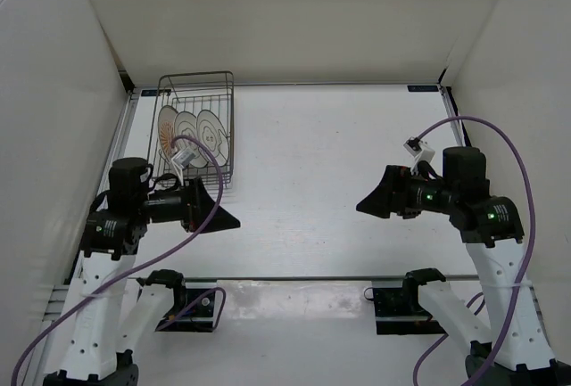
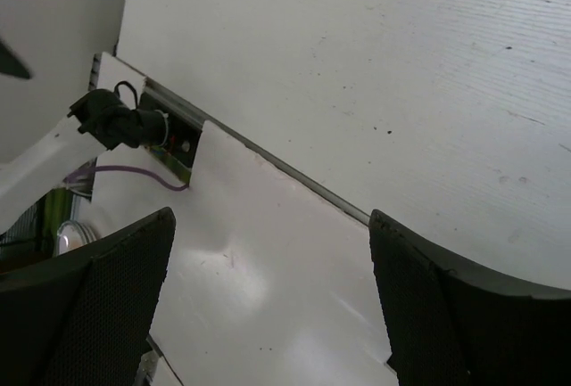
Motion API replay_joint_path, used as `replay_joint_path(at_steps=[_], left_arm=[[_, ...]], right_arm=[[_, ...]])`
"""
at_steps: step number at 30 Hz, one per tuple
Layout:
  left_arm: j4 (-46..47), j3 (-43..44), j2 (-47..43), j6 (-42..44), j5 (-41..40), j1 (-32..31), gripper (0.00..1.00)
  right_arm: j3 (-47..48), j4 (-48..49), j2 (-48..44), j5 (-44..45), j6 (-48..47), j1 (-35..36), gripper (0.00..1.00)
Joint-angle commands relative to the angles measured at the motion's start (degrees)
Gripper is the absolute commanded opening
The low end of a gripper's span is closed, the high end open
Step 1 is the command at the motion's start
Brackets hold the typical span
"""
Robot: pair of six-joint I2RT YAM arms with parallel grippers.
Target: Unload the plates from the dish rack
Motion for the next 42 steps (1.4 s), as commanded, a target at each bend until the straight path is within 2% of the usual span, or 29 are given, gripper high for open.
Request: replay_joint_path(at_steps=[1, 4, 7, 8, 9, 10, 11, 12, 13, 14, 15, 16, 19, 21, 22, 25, 32, 34, 37, 42], left_arm=[[5.48, 8.1, -0.6, -3.84, 8.85, -2.02, 1.0], [9.52, 9.17, 0.02, -7.79, 7.28, -2.11, 1.0], [13.82, 6.63, 2.21, -11.83, 3.94, -1.84, 1.0], [21.23, 5.67, 2.49, -16.28, 3.23, -1.93, 1.0], [23.39, 2.26, 3.01, -17.37, 1.31, -1.85, 1.0], [25.68, 1.79, 3.89, -17.9, -0.28, -1.93, 1.0], [25.87, 1.61, 4.42, -14.42, -2.29, -1.85, 1.0], [22.57, 3.61, 6.16, -11.87, -10.49, -1.84, 1.0], [13.05, 8.68, 9.14, -9.49, -15.01, -1.84, 1.0], [9.21, 13.86, 10.73, -4.94, -19.41, -1.84, 1.0], [3.17, 16.09, 13.62, -3.85, -29.28, -1.93, 1.0], [2.5, 20.55, 16.17, -2.97, -31.65, -1.85, 1.0], [1.09, 24.19, 22.76, -0.25, -42.27, -1.84, 1.0], [0.39, 29.2, 28.64, 2.04, -47.56, -2.02, 1.0], [-0.05, 32.08, 30.16, 2.48, -52.89, -1.76, 1.0], [1.51, 35.36, 36.75, 6.77, -58.62, -1.4, 0.91], [8.29, 37.39, 46.33, 9.78, -62.7, -0.01, 0.87], [10.22, 37.47, 47.66, 9.52, -62.7, 0.7, 0.81], [10.14, 40.28, 51.44, 10.83, -62.7, 0.88, 0.79], [12.6, 38.98, 56.18, 11.62, -68.31, 0.18, 0.74]], right_arm=[[3.5, -1.9, -0.52, 5.9, -0.16, -0.04, 0.9], [4.04, -4.1, 0.62, 6.96, -0.95, -0.04, 0.9], [2.82, -5.33, 0.89, 6.0, -1.48, 0.05, 0.9], [2.72, -5.59, 0.45, 5.56, -1.39, -0.13, 0.9], [2.55, -5.59, 0.19, 5.55, -1.57, -0.04, 0.9], [2.46, -5.59, -0.6, 5.55, -1.74, -0.04, 0.9], [2.89, -6.12, -0.87, 5.64, -1.74, -0.13, 0.9], [3.51, -6.64, -1.13, 6.08, -1.66, -0.04, 0.9], [4.73, -7.61, -1.22, 6.25, -1.66, -0.04, 0.9], [6.14, -8.22, -1.22, 6.34, -2.0, -0.04, 0.9], [6.76, -9.97, -1.31, 6.26, -2.18, -0.04, 0.9], [7.29, -10.6, -1.49, 6.6, -2.44, -0.21, 0.9], [8.35, -12.97, -1.75, 10.45, -4.02, 0.05, 0.9], [8.87, -15.07, -1.67, 13.88, -4.82, 0.05, 0.9], [9.05, -15.43, -1.66, 15.12, -5.25, -0.04, 0.9], [8.88, -16.49, -2.18, 17.58, -5.87, 0.05, 0.87], [6.5, -16.4, -3.77, 20.05, -5.52, 0.05, 0.87], [6.5, -16.58, -4.04, 20.06, -5.52, 0.05, 0.89], [6.59, -16.93, -4.65, 20.32, -5.35, 0.13, 0.9], [5.62, -16.67, -5.27, 20.67, -5.26, 0.13, 0.9]])
